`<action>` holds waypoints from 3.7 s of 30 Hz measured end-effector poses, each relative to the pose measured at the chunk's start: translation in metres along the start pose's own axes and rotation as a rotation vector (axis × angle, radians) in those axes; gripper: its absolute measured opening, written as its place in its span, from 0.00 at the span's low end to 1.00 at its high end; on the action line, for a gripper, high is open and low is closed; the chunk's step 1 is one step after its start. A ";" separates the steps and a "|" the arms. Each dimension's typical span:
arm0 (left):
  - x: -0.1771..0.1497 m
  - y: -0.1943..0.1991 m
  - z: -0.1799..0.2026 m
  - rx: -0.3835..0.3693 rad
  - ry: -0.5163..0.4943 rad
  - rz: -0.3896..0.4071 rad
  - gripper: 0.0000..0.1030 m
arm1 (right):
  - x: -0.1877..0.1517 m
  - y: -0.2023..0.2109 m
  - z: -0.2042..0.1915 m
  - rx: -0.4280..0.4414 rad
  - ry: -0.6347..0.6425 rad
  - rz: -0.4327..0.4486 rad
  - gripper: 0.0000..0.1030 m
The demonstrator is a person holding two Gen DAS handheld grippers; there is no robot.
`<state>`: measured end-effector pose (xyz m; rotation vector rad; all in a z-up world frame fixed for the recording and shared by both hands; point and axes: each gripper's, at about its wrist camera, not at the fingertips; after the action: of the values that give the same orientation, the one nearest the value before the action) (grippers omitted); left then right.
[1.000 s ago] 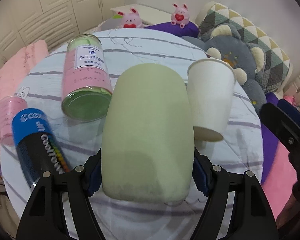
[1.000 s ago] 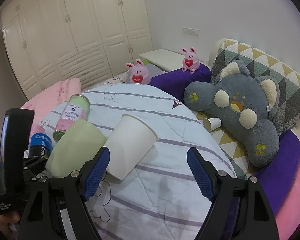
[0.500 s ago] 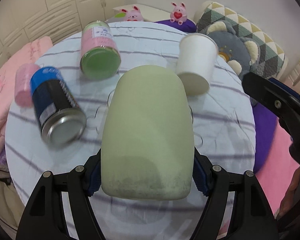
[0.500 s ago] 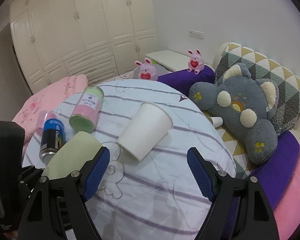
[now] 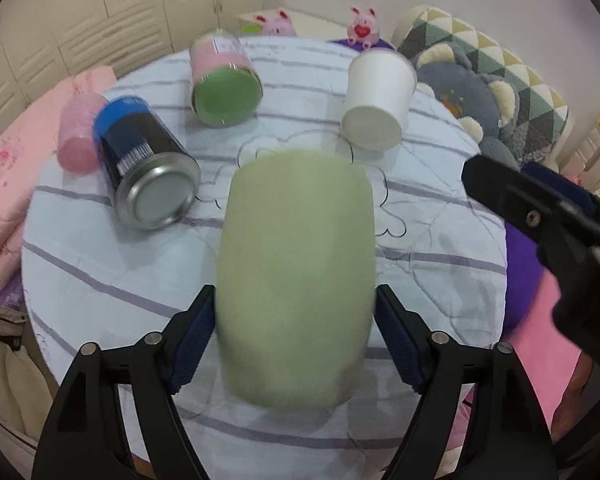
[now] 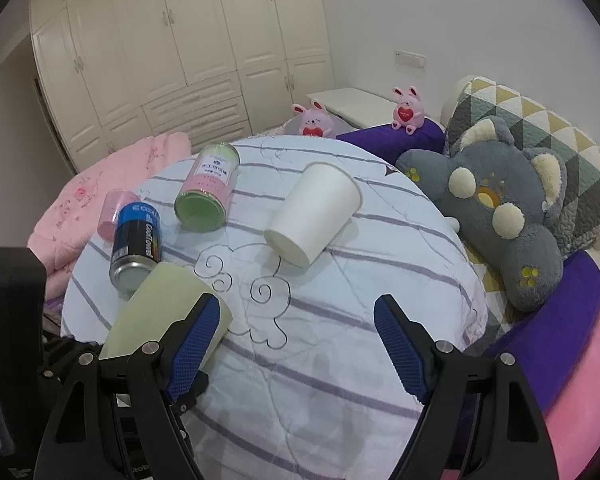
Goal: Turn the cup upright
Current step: 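Lift the green mug with the left gripper and pull it back, then grasp the green mug's rim with the right gripper while the left gripper releases it, then rotate the green mug opening-up with the right gripper and lower it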
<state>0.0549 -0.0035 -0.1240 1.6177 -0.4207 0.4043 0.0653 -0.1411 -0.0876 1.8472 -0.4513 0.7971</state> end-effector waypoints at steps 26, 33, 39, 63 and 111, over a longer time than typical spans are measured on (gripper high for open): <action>-0.021 0.045 -0.062 0.062 0.123 0.144 0.93 | -0.013 0.018 -0.023 0.009 -0.017 -0.010 0.78; -0.022 0.042 -0.072 0.055 0.128 0.142 0.93 | -0.015 0.013 -0.033 -0.003 -0.007 -0.024 0.79; -0.020 0.042 -0.078 0.048 0.129 0.147 0.93 | -0.013 0.008 -0.037 -0.008 -0.013 -0.036 0.78; -0.006 0.017 -0.088 -0.070 0.027 0.097 0.96 | 0.000 -0.064 -0.030 0.268 -0.357 -0.274 0.79; 0.011 -0.012 -0.046 -0.106 -0.009 0.030 1.00 | 0.017 -0.049 -0.049 0.060 0.155 0.035 0.78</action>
<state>0.0702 0.0430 -0.1251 1.5123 -0.4666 0.3913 0.0932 -0.0752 -0.0957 1.8212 -0.3648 0.9790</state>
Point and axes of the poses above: each gripper's, at about its wrist camera, not at the fingertips, and y roughly against the way its jaws point, z to its right, x to its top, and after that the axes turned 9 degrees about x, right-handed
